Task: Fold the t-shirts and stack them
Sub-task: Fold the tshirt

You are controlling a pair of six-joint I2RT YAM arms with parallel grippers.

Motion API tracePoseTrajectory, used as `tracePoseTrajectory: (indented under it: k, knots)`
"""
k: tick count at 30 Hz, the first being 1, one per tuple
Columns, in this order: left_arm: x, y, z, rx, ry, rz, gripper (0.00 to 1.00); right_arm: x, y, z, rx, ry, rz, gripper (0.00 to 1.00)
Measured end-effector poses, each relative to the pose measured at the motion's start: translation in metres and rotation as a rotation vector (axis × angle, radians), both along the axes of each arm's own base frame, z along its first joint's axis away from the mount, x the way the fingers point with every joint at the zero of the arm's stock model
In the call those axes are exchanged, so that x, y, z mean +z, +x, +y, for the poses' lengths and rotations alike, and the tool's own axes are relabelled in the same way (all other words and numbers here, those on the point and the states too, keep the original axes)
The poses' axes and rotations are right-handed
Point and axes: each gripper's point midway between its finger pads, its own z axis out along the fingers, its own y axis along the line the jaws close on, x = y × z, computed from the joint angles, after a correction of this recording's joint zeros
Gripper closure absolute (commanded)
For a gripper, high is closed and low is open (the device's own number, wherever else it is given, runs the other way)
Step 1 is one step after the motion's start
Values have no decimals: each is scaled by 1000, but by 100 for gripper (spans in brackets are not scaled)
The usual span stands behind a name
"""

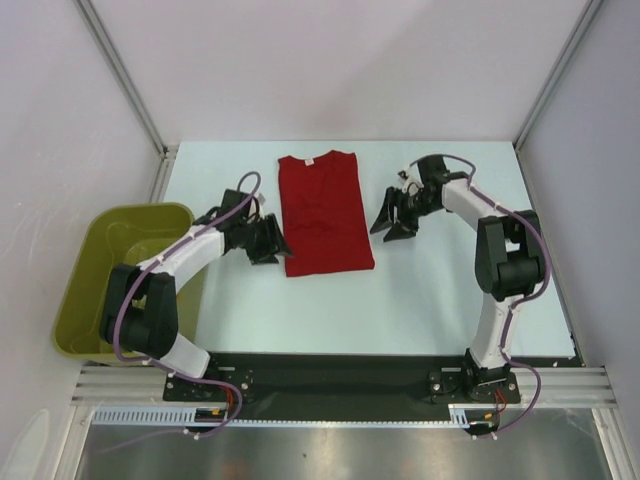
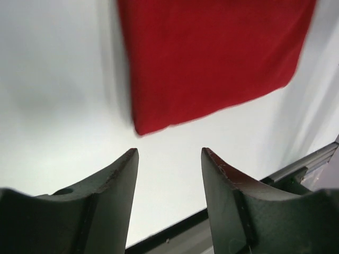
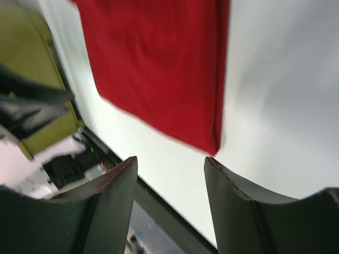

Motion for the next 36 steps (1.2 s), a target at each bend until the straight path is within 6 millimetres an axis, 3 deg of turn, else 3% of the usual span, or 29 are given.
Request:
tracePoseTrajectory:
  k: [3,6,7,8,11,22,23,26,31,36]
  knots:
    - [-23,-28,2,18,-23,78,43,-14,-38,6,35,4,43,39]
    - [-37,-41,-2,49,-70,123,42,-35,-58,4,22,5,95,37]
    - [-41,-44,-3,69,-88,139,43,-43,-64,2,-1,5,117,30]
    - [-44,-46,-5,95,-109,150,43,-48,-68,0,-23,3,137,1]
    - [-52,-49,-8,183,-178,160,41,-52,-78,-2,-125,46,166,2]
    - [-54,-43,-15,396,-352,184,44,-50,-70,1,-342,104,149,0]
    - [-51,-41,-15,403,-358,173,45,-50,-70,1,-353,108,147,2]
    - [-44,-37,-13,423,-371,135,50,-52,-68,1,-399,107,136,21]
    - [-42,-30,-11,457,-378,117,56,-57,-67,4,-481,107,138,24]
    - [-50,-33,-8,503,-380,147,51,-58,-63,10,-535,107,136,29]
